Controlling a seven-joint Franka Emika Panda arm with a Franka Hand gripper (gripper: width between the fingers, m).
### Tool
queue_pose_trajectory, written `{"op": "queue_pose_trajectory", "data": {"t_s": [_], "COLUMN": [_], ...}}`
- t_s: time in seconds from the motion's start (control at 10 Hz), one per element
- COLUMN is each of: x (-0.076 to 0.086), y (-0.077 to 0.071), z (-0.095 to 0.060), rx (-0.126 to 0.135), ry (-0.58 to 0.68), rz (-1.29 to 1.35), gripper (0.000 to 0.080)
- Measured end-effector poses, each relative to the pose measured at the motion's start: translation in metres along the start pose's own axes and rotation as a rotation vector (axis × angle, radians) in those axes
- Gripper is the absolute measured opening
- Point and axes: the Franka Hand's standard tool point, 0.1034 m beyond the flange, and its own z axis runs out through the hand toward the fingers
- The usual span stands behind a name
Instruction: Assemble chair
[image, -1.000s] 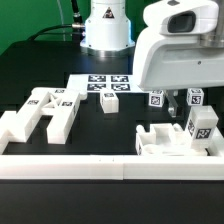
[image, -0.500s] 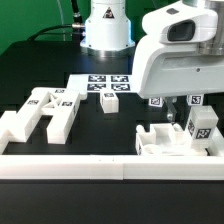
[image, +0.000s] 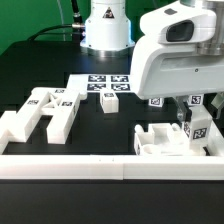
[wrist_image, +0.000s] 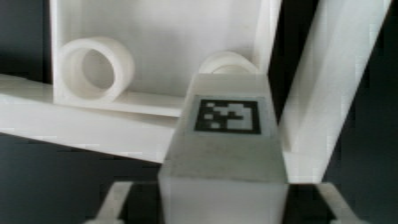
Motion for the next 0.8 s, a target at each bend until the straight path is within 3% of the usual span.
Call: {"op": "queue_pose_trajectory", "data": {"t_s": [0.3, 0.8], "x": [0.0005, -0.0007], "y": [0.0019, -0.0074], "z": [-0.0011, 0.0002], "rx": [0.005, 0.027], "ry": [0.015, 0.052], "rz": [0.102, 0.631], "gripper": [0.0295, 0.0295]}}
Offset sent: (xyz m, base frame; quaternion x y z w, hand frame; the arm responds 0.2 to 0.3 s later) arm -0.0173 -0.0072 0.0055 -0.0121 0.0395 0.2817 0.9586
